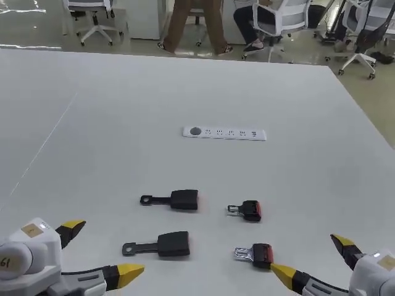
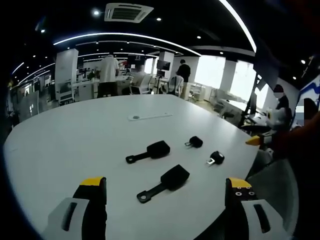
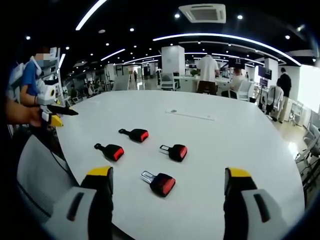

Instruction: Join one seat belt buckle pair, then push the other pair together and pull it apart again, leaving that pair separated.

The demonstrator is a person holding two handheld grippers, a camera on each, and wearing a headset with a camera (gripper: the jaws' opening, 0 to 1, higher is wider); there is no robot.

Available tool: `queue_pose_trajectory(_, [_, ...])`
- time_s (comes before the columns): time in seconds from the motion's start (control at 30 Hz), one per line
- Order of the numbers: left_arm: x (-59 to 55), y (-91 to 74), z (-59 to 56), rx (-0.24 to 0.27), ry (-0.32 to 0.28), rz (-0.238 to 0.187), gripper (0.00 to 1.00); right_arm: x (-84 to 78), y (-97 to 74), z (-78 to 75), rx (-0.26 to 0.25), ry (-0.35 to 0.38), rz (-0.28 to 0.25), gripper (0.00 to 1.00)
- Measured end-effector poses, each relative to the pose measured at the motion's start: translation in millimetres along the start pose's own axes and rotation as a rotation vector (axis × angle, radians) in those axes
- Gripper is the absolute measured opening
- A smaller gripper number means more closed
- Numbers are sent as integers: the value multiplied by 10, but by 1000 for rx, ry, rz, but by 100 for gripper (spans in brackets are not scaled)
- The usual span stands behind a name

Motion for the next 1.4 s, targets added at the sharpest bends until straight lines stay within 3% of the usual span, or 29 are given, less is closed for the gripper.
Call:
queue_pose_trajectory(0.7, [-42,102,68,-14,16,12,100,-33,9,-6,35,-13,28,94])
queue_pose_trajectory(1.03, [-36,153,-14,-30,38,38,100,-96,77,104,122,-53,78,92])
queue_pose_trajectory(1.4, [-22,300,-67,-68,107,77,100,-177,184,116,209,-82,145,90])
Point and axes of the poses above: the centre of the closed fingertips' face, and the gripper's own axes: y roughly forward along the fingers, z roughly to its left, x roughly out of its top, the point moved 3 cm from there along -y, roughly backward along the fingers, and after that the axes turned 6 degrees about x, right-handed, at the moved point
